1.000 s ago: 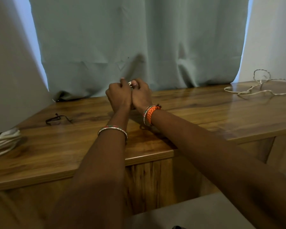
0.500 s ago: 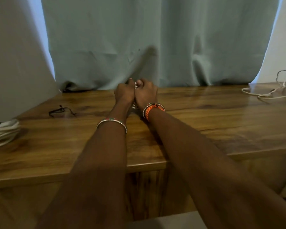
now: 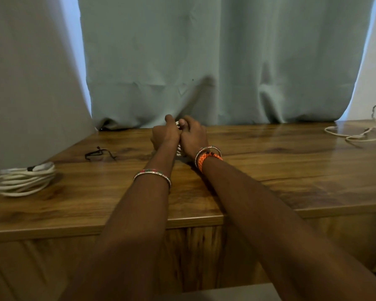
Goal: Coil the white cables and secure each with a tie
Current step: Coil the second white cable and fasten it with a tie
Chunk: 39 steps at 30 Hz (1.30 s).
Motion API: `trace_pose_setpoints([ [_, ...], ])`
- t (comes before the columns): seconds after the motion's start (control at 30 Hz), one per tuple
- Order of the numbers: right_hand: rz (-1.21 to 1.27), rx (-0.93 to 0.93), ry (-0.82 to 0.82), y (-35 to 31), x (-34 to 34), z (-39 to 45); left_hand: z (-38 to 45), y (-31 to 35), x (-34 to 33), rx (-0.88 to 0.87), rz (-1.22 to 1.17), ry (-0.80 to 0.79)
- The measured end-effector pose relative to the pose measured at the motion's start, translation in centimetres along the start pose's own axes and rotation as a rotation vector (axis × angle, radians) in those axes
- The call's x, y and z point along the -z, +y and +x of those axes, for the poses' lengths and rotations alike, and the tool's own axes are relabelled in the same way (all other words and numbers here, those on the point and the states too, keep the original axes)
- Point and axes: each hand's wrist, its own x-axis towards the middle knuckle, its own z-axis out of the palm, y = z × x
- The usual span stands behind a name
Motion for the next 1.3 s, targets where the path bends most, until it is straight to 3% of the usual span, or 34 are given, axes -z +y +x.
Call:
trace_pose_setpoints([
  [0.23, 0.013, 0.028, -0.043, -0.3, -0.4, -0.2, 0.5, 1.4, 1.6, -0.064, 0.019, 0.027],
  [0.4, 0.242, -0.249, -0.051, -1.0, -1.0, 0.7, 2.6, 3.9, 6.8, -0.166, 0.027, 0.172],
  [0.47, 0.208, -0.285, -0.196, -1.4, -1.9, 0.6, 4.2, 4.2, 10.7, -0.224, 0.062, 0.286],
  [0.57, 0.054, -0.148, -0.413, -2.8, -4.7, 0.0, 7.7, 3.9, 15.4, -0.26, -0.006, 0.445],
  [0.73, -0.273, -0.029, -0.645, -5.2, -10.8, 0.5, 9.5, 4.1, 18.9, -0.239, -0.069, 0.516],
  [0.9, -0.389, -0.011, -0.56, -4.6, -14.7, 1.4, 9.3, 4.7, 20.5, -0.254, -0.099, 0.536],
  [1.1, -0.516, 0.05, -0.552, -3.5, -13.5, 1.5, 8.9, 4.0, 20.7, -0.267, -0.122, 0.573],
  [1.3, -0.623, 0.163, -0.405, -3.7, -12.7, 0.9, 8.6, 4.0, 19.3, -0.289, -0.138, 0.575],
])
